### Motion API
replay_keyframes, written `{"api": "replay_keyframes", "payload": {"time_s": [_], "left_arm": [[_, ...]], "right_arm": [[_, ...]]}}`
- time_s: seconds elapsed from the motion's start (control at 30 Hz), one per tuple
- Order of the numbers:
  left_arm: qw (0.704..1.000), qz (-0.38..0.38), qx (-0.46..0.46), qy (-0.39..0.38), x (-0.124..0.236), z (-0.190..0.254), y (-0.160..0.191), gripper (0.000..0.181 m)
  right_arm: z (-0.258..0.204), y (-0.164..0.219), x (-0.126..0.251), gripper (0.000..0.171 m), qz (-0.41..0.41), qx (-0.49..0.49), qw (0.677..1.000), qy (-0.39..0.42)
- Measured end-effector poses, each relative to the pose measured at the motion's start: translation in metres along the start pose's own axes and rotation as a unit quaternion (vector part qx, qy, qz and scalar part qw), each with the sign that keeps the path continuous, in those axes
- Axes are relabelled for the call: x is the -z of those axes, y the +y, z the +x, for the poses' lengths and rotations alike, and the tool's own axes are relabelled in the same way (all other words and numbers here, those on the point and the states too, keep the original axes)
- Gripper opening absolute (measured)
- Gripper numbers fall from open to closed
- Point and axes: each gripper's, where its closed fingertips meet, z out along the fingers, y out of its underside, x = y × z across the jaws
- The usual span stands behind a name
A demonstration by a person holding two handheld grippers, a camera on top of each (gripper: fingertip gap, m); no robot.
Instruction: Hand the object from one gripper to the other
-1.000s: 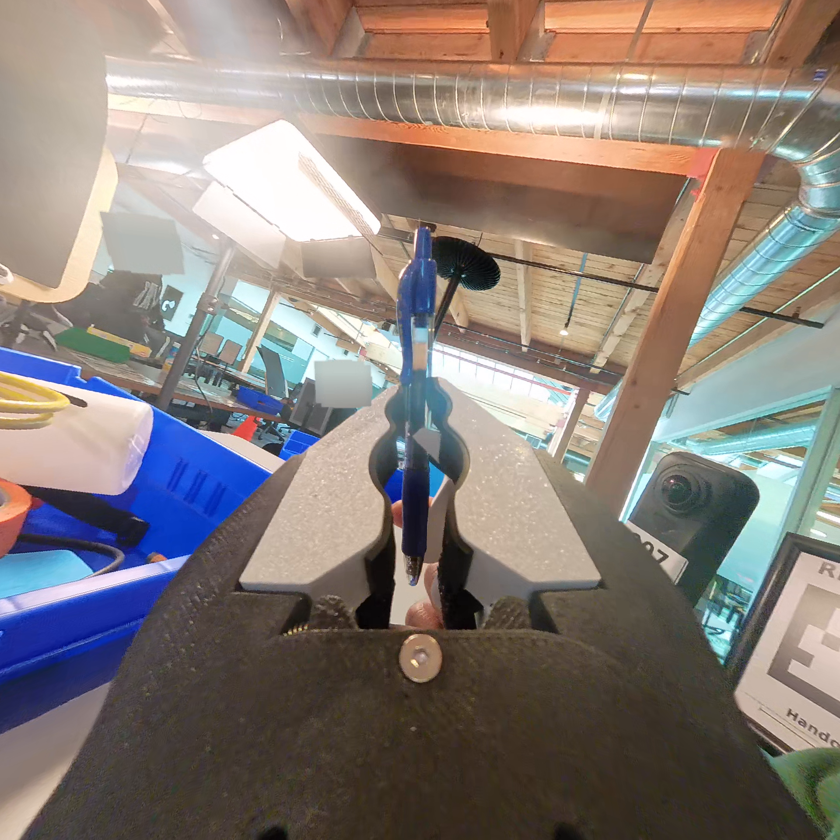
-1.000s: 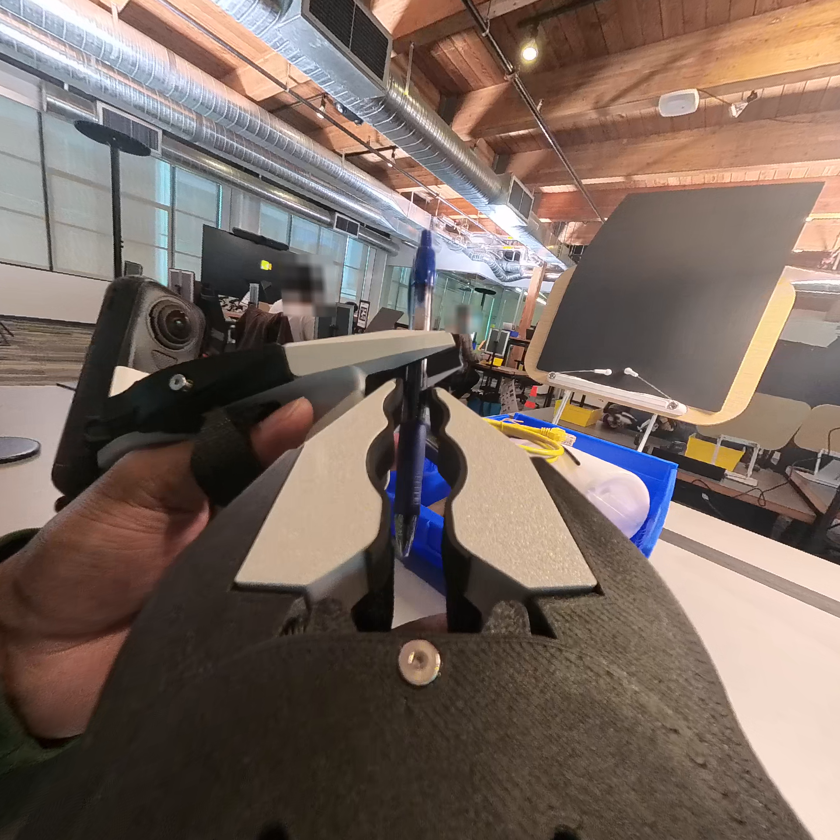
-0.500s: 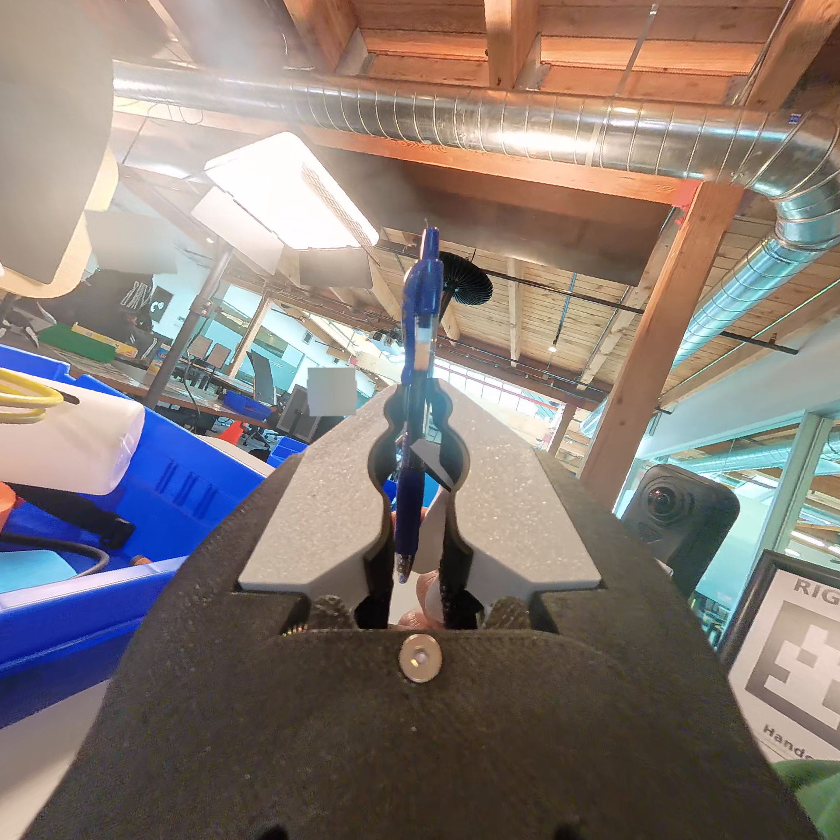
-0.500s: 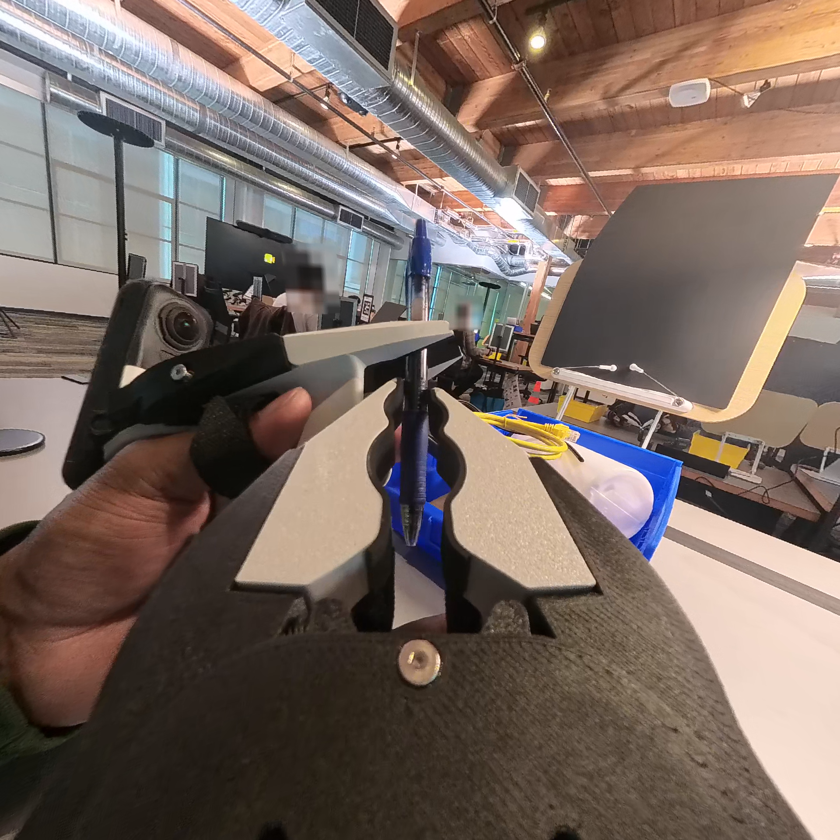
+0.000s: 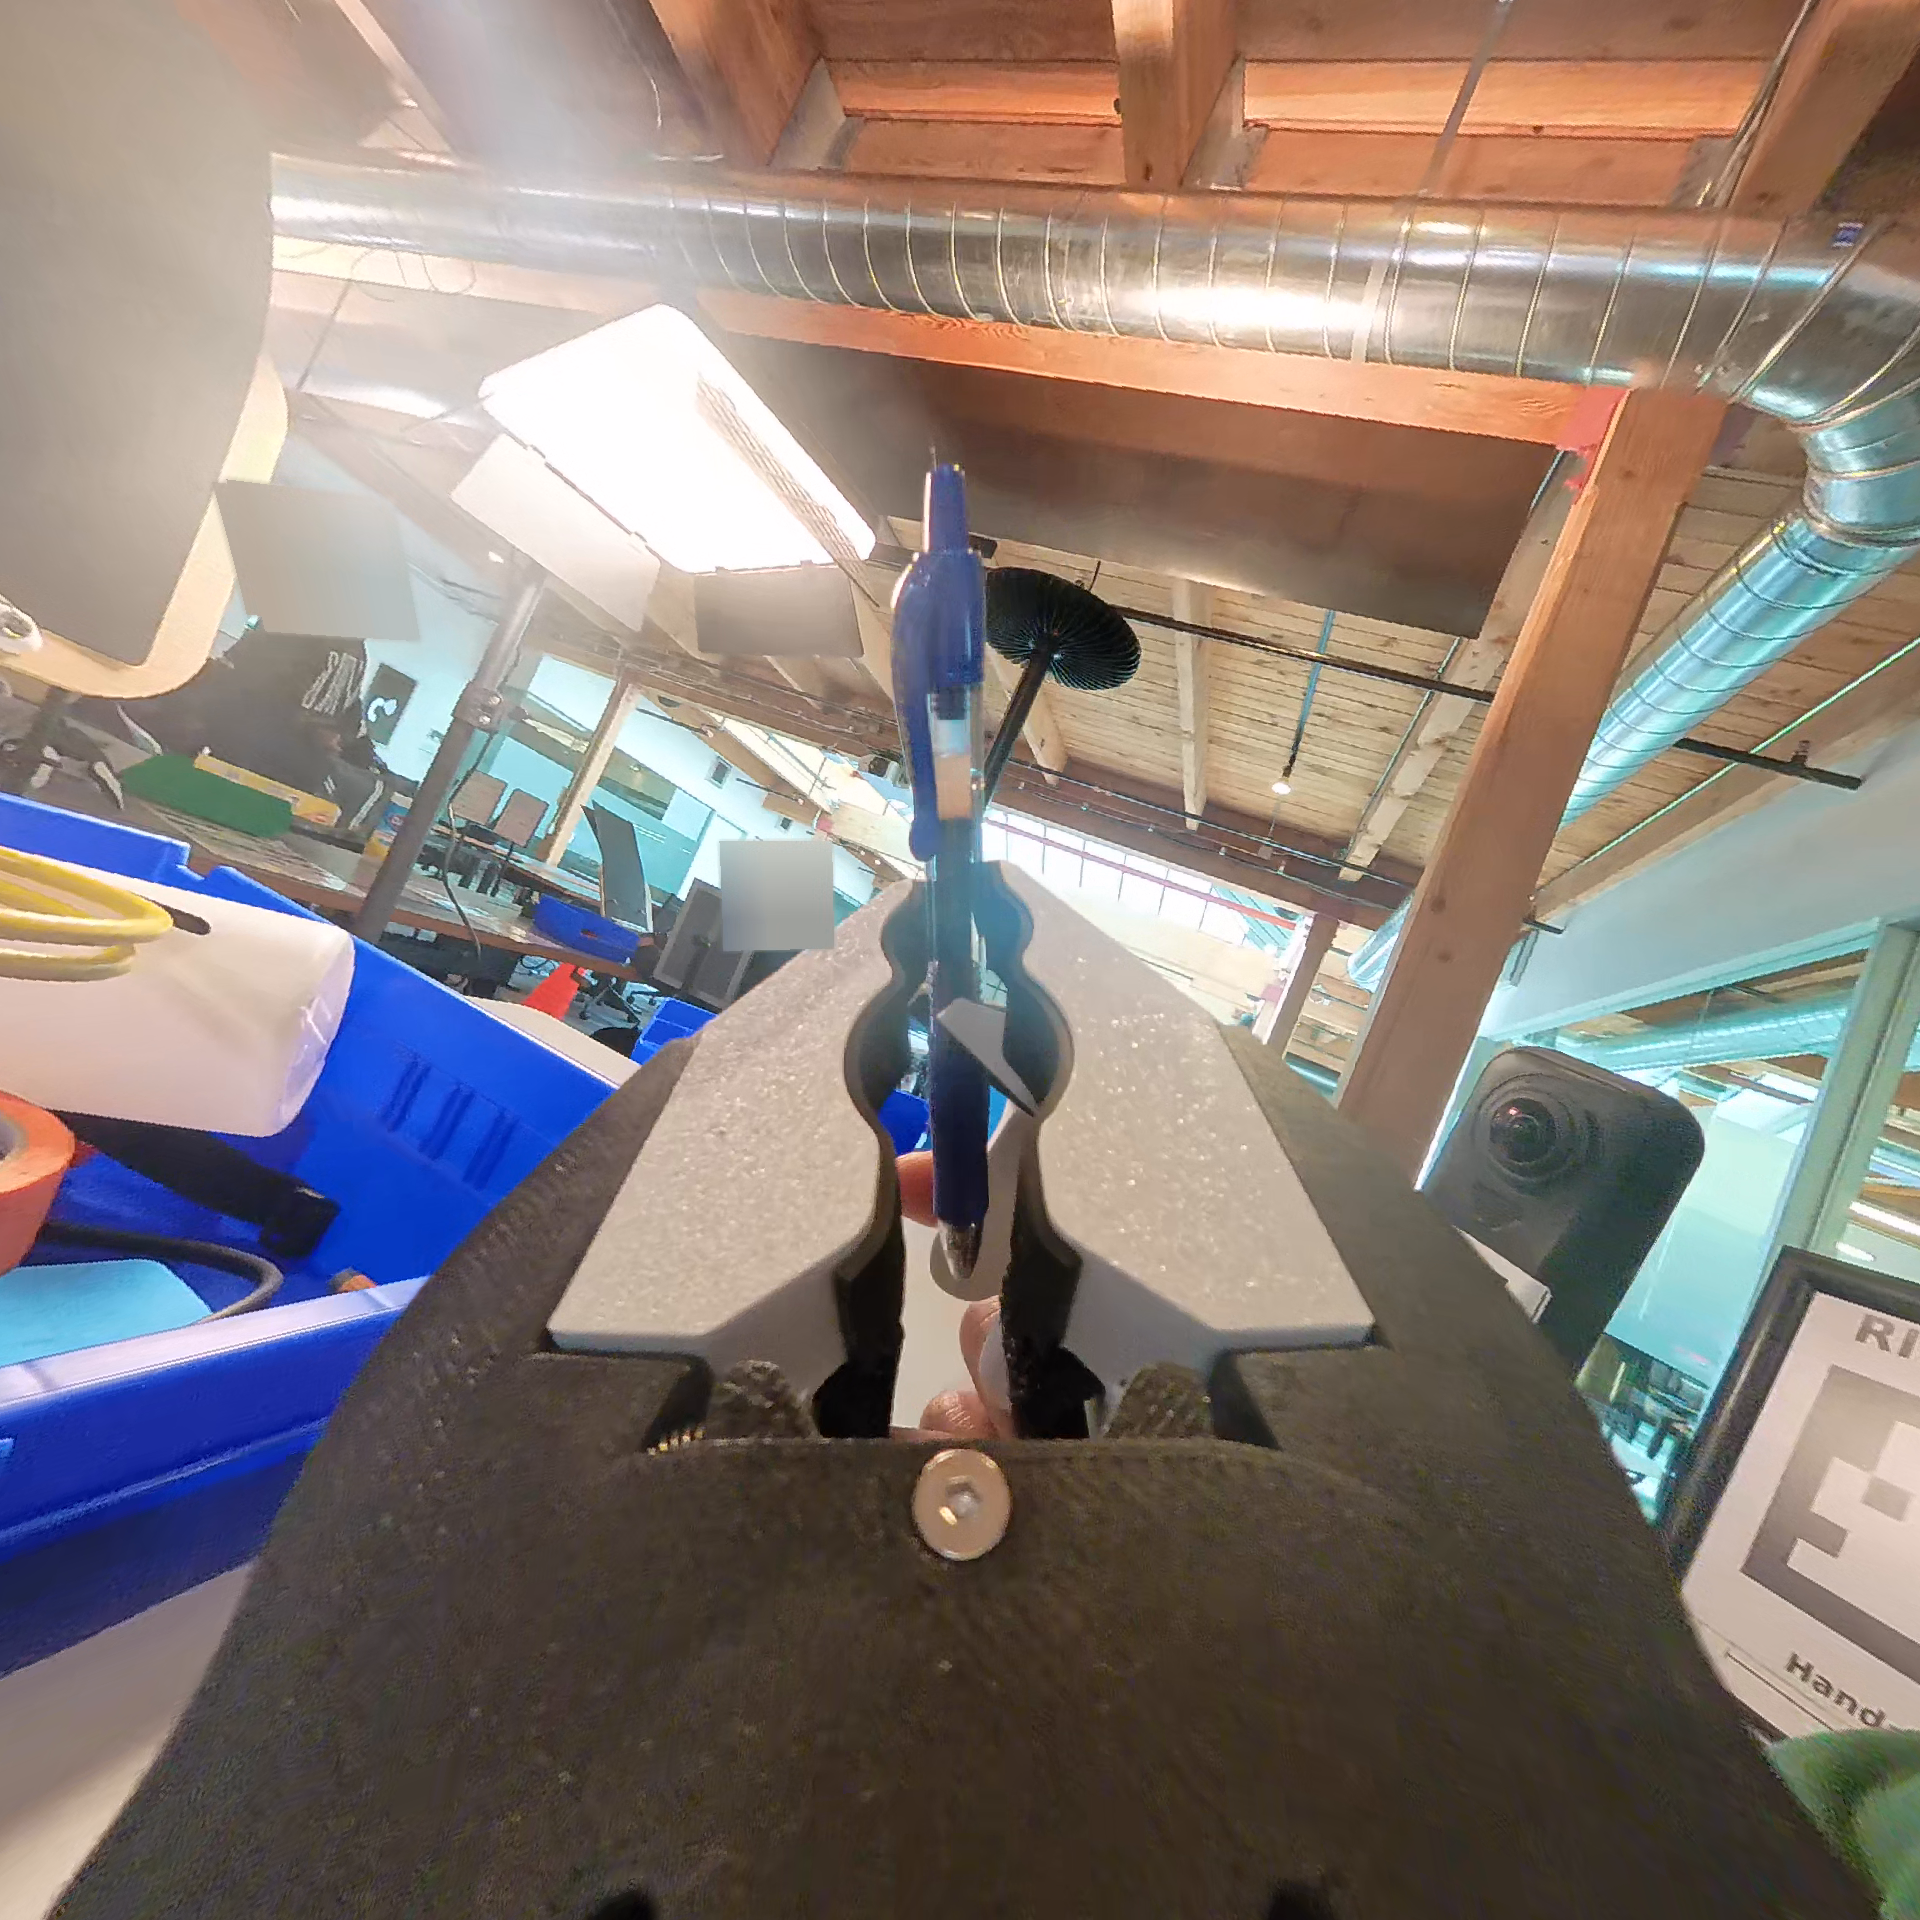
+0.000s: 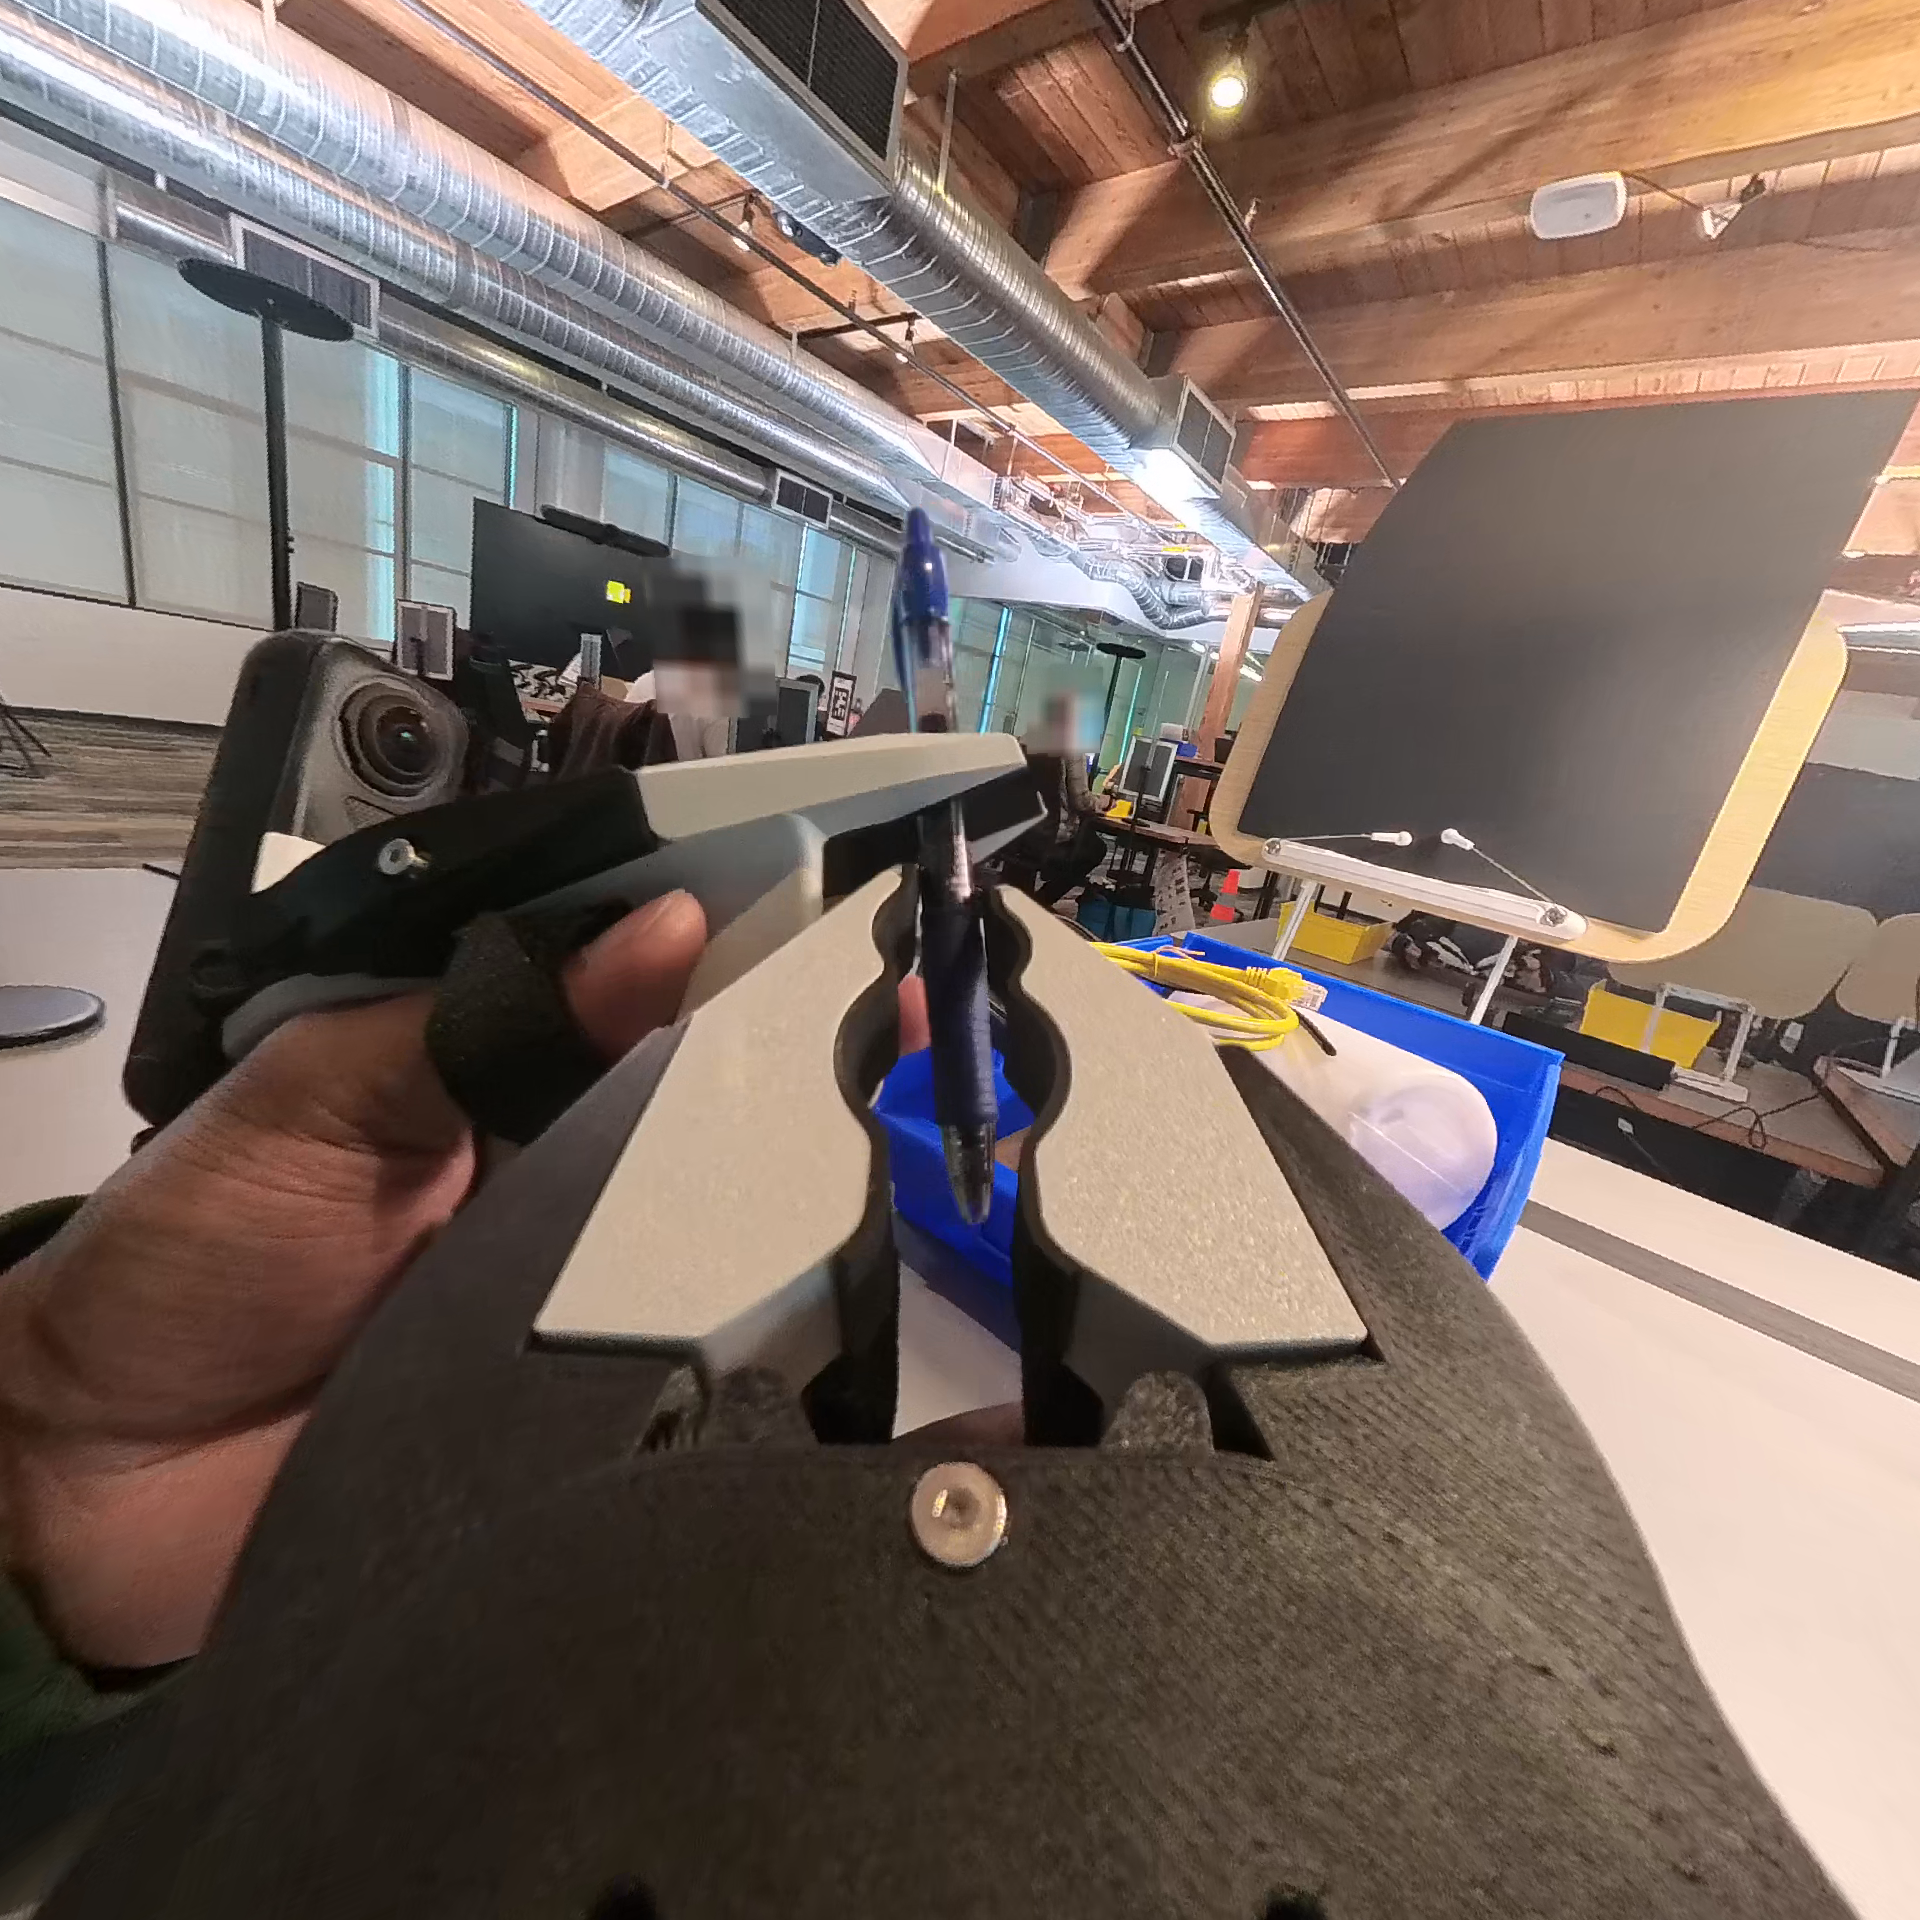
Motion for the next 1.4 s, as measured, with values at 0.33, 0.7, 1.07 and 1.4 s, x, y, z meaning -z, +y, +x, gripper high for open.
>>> {"api": "replay_keyframes", "payload": {"time_s": [0.33, 0.7, 1.07, 1.4], "left_arm": [[1.0, 0.001, 0.018, 0.005, -0.001, 0.0, 0.001, 0.01], [0.999, -0.014, -0.035, -0.016, 0.0, 0.0, 0.003, 0.01], [0.998, 0.024, -0.04, -0.036, 0.006, -0.005, -0.012, 0.01], [0.999, 0.022, -0.032, -0.028, 0.003, -0.003, -0.01, 0.01]], "right_arm": [[0.0, 0.001, 0.0, 0.011, -0.004, 0.01, 1.0, 0.004], [0.002, -0.006, 0.0, 0.014, 0.014, 0.007, 1.0, 0.012], [-0.001, 0.005, -0.005, 0.022, -0.021, 0.006, 1.0, 0.003], [0.0, 0.01, -0.001, 0.014, -0.029, -0.01, 1.0, -0.005]]}}
